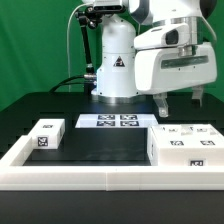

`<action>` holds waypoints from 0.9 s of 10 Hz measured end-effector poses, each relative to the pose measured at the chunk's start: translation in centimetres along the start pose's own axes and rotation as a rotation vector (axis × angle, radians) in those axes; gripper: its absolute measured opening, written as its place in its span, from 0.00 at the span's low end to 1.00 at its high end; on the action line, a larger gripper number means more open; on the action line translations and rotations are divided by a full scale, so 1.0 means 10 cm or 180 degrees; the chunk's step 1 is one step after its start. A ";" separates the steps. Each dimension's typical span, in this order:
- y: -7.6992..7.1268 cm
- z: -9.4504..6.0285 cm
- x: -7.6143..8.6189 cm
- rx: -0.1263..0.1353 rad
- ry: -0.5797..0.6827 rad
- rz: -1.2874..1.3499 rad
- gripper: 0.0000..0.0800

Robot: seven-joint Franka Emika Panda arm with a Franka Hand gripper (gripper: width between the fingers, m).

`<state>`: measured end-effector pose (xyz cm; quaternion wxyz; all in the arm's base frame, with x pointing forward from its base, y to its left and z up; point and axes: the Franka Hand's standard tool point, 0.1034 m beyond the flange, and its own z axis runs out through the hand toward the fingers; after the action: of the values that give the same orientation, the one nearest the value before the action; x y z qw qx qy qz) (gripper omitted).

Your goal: Assemble cabinet

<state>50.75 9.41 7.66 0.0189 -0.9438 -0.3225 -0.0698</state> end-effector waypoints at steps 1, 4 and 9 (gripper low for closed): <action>-0.04 0.02 -0.01 0.0022 0.0018 0.0414 1.00; -0.07 0.04 0.00 0.0116 0.0042 0.1255 1.00; -0.08 0.04 -0.06 0.0065 -0.0077 0.2397 1.00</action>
Offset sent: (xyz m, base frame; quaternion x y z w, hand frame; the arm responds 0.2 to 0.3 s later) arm 0.0000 0.0000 0.0000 0.0000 0.0000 0.2571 0.9664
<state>49.82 9.76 7.13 0.0489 -0.9968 0.0463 -0.0435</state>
